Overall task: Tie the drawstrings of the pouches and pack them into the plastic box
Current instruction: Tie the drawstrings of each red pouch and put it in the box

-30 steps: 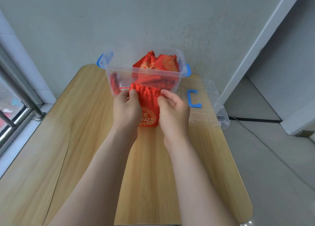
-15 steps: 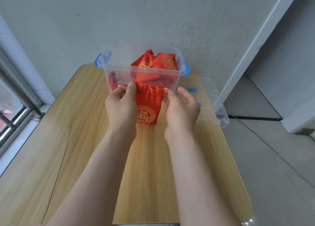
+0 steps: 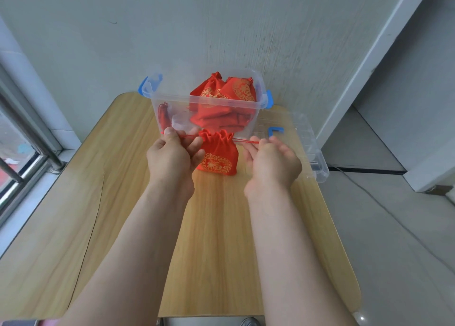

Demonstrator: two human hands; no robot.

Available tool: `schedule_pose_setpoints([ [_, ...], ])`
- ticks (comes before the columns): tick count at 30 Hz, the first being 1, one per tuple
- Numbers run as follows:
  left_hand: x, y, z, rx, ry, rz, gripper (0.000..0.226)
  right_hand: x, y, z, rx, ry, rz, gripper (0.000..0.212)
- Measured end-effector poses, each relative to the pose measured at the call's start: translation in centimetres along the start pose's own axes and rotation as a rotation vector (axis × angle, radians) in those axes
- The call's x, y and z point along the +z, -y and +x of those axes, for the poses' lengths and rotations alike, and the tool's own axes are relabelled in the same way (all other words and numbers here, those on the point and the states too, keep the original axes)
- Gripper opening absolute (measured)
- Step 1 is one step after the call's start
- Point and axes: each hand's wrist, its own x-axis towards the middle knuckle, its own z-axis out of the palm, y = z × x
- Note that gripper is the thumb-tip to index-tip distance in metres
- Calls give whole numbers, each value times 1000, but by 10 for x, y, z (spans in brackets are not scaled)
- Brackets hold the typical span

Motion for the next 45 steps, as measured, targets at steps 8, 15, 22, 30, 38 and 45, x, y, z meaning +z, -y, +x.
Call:
schedule_pose_setpoints([
  [8,-4,0,4,-86,-81,-23,27,1,4,-3,113,-67,117,44],
  [15,-1,0,2,-63,-165,51,34,0,2,1,148,-87,-17,39],
  [22,-1,-2,0,-67,-9,-10,31,-2,-2,6,339,161,-317,32],
  [30,-7,5,-7,-162,260,536,32,-3,-6,0,210,445,-738,23],
  [38,-4,1,-12,-111,333,570,25,-4,-8,-2,45,517,-976,20],
  [45,-5,1,-13,-161,482,590,23,-6,-22,12,58,580,-910,20],
])
